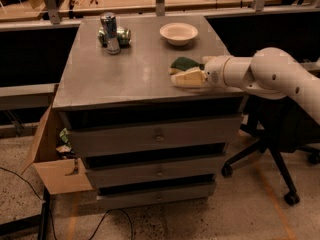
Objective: Move sponge near redbull can
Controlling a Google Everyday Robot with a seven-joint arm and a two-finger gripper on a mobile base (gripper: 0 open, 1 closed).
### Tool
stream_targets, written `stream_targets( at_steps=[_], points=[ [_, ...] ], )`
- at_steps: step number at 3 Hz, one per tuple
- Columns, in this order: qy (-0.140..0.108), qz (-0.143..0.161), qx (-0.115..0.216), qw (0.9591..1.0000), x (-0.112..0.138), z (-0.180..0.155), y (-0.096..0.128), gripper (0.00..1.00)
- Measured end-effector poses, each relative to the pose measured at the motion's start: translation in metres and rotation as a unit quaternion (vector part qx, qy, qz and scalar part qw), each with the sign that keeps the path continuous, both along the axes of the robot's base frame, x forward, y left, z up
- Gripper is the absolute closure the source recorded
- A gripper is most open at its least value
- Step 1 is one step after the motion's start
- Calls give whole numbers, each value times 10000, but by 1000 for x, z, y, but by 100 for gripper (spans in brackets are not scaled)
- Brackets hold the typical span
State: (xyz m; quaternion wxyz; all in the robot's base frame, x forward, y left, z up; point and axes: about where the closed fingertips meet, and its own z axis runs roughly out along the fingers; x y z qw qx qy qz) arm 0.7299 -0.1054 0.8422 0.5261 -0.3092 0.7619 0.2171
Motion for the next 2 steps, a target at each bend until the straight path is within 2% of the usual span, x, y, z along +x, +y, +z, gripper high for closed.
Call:
stream_targets(
  at_steps=[1, 2],
  points=[
    [-170, 251, -15, 9995, 5, 7, 16, 42],
    [-459, 828, 33, 9955, 19, 25, 68, 74]
  ],
)
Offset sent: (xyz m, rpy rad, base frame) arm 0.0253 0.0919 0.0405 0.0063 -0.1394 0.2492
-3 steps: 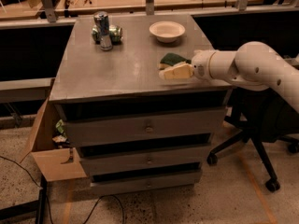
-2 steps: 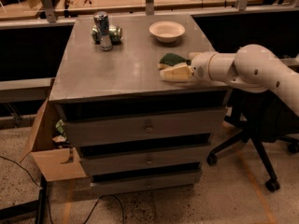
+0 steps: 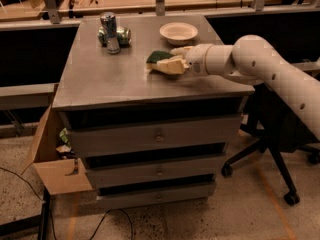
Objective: Move sponge near redbull can
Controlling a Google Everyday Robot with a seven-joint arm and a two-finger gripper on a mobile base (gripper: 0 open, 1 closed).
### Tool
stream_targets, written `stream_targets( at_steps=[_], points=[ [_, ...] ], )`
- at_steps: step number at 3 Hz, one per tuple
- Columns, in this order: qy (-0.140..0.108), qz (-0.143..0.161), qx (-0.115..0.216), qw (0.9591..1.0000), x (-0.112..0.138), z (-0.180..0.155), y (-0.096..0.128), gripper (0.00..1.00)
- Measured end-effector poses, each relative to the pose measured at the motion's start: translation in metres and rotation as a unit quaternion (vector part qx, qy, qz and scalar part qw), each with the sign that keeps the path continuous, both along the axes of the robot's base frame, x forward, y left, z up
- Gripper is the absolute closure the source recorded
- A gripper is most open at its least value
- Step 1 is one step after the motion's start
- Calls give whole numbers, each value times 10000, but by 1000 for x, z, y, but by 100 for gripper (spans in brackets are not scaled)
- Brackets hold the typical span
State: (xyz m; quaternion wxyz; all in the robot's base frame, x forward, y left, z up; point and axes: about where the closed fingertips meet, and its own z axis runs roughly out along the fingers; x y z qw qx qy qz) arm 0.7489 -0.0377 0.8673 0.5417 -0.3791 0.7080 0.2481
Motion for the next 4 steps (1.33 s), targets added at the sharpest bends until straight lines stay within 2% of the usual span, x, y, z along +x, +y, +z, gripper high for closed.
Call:
stream_targets(
  at_steps=[1, 2, 3, 4],
  points=[
    [-146, 320, 62, 9994, 11, 11, 44, 97],
    [-172, 458, 80, 9988, 25, 13, 86, 100],
    [-170, 551, 145, 9982, 36, 13, 121, 83],
    [-186, 595, 178, 9979, 45, 12, 142, 59]
  ],
)
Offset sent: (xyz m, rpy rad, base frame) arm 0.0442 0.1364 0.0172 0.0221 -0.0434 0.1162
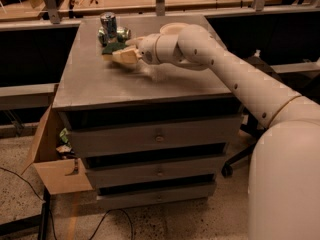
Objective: Move sponge near redbull can
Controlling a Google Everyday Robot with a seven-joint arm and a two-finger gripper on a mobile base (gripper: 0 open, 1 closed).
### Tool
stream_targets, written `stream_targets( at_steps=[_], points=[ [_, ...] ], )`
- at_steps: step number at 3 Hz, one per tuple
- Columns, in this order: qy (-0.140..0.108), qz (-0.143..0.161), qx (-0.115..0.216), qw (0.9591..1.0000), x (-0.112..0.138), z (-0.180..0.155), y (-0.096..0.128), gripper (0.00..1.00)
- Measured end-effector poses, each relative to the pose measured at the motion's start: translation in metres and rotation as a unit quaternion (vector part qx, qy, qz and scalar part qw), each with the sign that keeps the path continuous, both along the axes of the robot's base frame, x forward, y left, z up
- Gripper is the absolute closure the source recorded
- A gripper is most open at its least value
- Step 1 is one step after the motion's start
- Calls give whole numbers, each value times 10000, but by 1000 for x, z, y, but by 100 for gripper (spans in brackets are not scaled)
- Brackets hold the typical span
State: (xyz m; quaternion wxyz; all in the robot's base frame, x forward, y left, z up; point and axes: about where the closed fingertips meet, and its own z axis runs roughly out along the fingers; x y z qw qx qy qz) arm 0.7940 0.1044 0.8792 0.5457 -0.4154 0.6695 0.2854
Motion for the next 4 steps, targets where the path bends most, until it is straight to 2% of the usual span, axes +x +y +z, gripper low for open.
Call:
stream_targets(
  at_steps=[2, 3, 4],
  points=[
    [10, 35, -31, 10000, 5, -1, 16, 13],
    [30, -22, -42, 10000, 4, 0, 14, 0],
    [25, -164, 73, 9998, -6, 7, -12, 0]
  ],
)
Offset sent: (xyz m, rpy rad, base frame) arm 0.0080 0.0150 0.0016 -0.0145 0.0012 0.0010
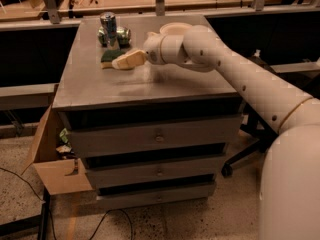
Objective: Move sponge near redbull can
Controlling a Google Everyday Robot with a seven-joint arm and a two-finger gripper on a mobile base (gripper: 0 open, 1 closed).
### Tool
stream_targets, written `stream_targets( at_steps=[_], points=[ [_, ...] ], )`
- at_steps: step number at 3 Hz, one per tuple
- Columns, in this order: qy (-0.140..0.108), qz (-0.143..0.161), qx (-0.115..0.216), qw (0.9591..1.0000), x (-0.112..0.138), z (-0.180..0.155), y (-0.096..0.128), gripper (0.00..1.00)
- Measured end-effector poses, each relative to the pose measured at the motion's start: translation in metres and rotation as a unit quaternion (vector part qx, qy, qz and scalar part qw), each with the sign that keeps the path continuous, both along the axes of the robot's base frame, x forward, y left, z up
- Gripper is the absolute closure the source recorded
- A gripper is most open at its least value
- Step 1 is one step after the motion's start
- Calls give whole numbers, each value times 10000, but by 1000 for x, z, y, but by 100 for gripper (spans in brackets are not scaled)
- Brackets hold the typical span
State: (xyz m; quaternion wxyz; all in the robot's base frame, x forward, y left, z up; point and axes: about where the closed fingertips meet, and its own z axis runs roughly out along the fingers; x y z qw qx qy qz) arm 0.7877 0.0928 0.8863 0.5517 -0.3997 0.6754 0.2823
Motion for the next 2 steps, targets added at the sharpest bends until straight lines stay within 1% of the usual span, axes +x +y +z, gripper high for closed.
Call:
stream_targets(
  at_steps=[1, 2],
  points=[
    [-235, -497, 63, 9985, -17, 25, -66, 0],
    [-616, -1229, -137, 9904, -34, 53, -153, 0]
  ],
)
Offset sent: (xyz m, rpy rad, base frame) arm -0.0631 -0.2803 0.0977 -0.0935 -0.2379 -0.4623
